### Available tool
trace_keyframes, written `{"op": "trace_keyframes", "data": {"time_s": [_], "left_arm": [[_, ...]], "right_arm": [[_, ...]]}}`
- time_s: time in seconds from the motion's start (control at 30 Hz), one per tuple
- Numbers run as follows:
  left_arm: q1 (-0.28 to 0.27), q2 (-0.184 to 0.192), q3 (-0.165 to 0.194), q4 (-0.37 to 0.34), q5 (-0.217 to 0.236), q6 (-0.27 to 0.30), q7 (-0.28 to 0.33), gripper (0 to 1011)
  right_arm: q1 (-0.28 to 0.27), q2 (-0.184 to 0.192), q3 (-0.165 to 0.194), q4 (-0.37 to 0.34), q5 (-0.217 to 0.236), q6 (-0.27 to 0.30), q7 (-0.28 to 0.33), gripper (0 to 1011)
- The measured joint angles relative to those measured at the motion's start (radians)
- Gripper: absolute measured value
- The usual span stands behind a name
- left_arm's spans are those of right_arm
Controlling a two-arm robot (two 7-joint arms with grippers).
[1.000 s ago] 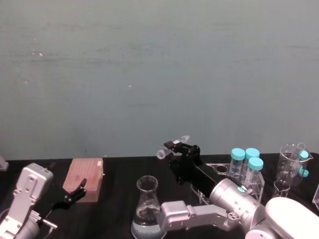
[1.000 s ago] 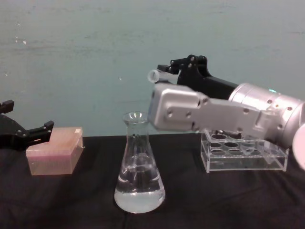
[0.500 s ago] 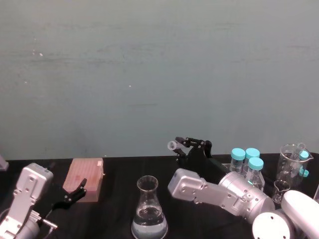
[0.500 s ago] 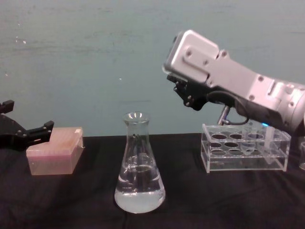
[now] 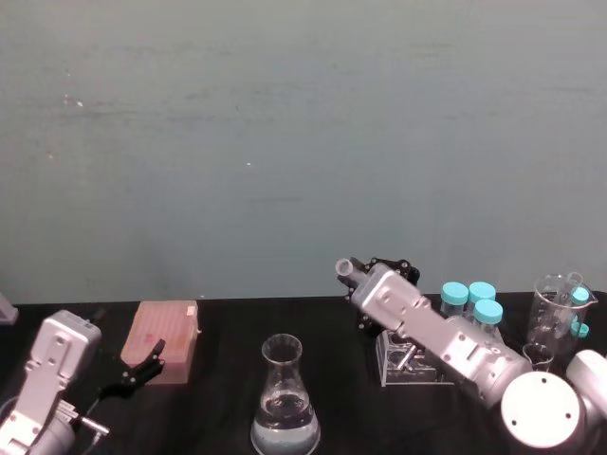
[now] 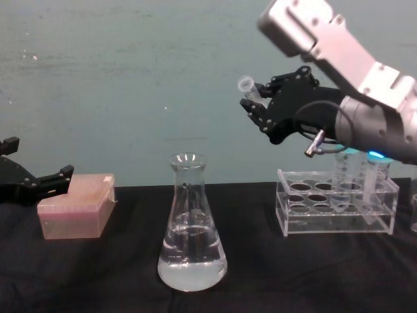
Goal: Pour the liquid from the test tube into the beaker using one hand.
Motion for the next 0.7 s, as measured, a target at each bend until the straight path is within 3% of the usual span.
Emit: {"op": "trace_keyframes", "data": {"time_s": [0.17, 0.7], "left_arm": [[0.0, 0.0, 0.0, 0.0, 0.0, 0.0, 0.0, 1000], [0.0, 0.0, 0.0, 0.0, 0.0, 0.0, 0.0, 1000]], "right_arm": [[-0.003, -0.006, 0.028, -0.011, 0.076, 0.064, 0.051, 209], [0.008, -0.003, 0.057, -0.019, 0.172, 0.245, 0.116, 209]]}}
